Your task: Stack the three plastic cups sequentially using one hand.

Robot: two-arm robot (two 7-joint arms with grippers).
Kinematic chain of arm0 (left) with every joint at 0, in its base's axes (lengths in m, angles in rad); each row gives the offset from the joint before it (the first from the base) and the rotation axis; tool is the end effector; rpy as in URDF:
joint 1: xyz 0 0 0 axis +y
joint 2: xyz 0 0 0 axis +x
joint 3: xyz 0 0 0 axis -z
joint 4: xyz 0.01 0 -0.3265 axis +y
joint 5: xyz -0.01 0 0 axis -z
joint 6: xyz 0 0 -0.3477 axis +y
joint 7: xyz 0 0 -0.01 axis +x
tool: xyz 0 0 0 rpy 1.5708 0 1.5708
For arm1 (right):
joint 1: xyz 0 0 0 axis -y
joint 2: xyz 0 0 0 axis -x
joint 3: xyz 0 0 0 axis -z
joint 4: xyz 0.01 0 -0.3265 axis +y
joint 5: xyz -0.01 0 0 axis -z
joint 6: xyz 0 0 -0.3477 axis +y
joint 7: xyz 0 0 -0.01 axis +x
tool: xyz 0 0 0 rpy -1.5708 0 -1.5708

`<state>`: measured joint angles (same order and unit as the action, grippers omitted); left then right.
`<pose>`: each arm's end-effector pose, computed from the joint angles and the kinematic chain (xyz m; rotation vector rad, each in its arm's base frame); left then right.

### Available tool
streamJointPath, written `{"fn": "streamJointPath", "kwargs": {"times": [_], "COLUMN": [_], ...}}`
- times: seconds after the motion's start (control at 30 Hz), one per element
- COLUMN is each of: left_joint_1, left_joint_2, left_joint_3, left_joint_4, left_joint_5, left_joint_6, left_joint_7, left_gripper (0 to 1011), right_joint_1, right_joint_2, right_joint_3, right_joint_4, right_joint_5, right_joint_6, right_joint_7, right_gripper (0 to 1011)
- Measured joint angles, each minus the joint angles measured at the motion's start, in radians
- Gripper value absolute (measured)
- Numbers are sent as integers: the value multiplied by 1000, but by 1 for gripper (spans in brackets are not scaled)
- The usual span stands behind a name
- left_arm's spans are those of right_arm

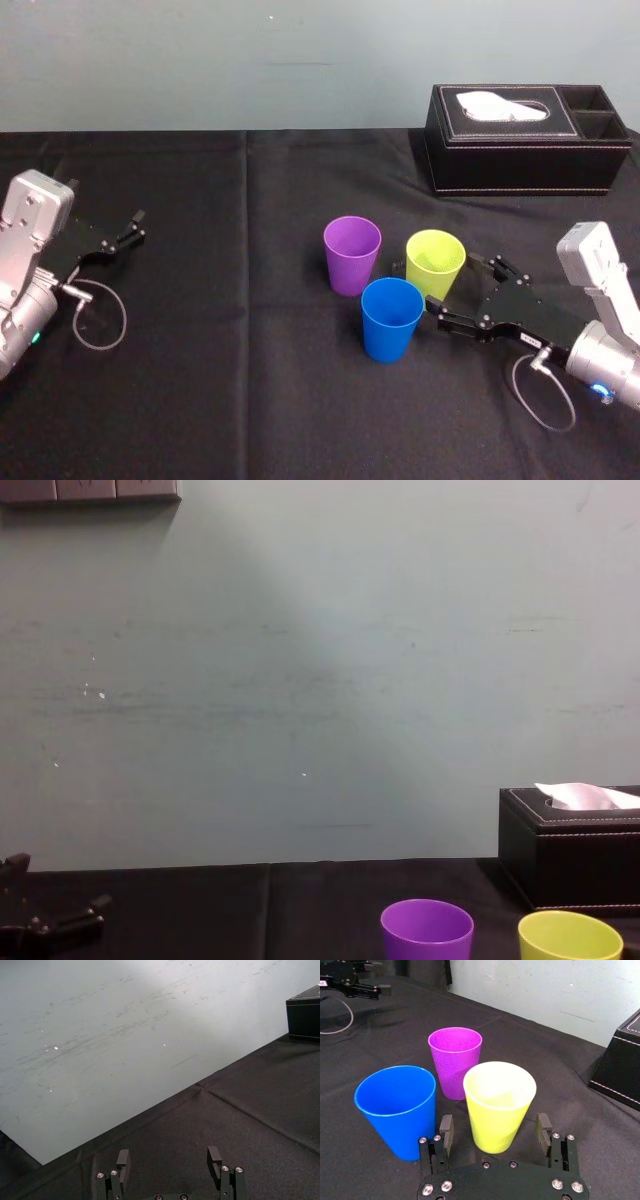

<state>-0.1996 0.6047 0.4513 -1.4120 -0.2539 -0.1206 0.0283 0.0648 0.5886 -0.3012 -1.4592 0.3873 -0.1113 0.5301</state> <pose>0.4008 0.0932 -0.3391 0.3043 -0.2852 1.2481 0.3715 -0.1188 -0.3486 -0.2208 -0.0501 -0.8177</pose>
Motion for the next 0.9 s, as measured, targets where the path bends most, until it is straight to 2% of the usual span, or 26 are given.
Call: {"fn": "streamJointPath", "kwargs": {"times": [0.3, 0.9], "left_joint_1": [0, 0], "left_joint_2": [0, 0], "left_joint_3": [0, 0], "left_joint_4": [0, 0], "left_joint_5": [0, 0], "left_joint_6": [0, 0], "left_joint_7": [0, 0], "left_gripper": [1011, 1011], "right_joint_1": [39, 77], "right_joint_2": [-33, -66], "right_joint_3": [-7, -16], "right_joint_4": [35, 76], "right_joint_5": [-15, -20], "right_joint_6": [9, 8], "right_joint_7": [3, 10], "right_gripper": [1003, 1003]}}
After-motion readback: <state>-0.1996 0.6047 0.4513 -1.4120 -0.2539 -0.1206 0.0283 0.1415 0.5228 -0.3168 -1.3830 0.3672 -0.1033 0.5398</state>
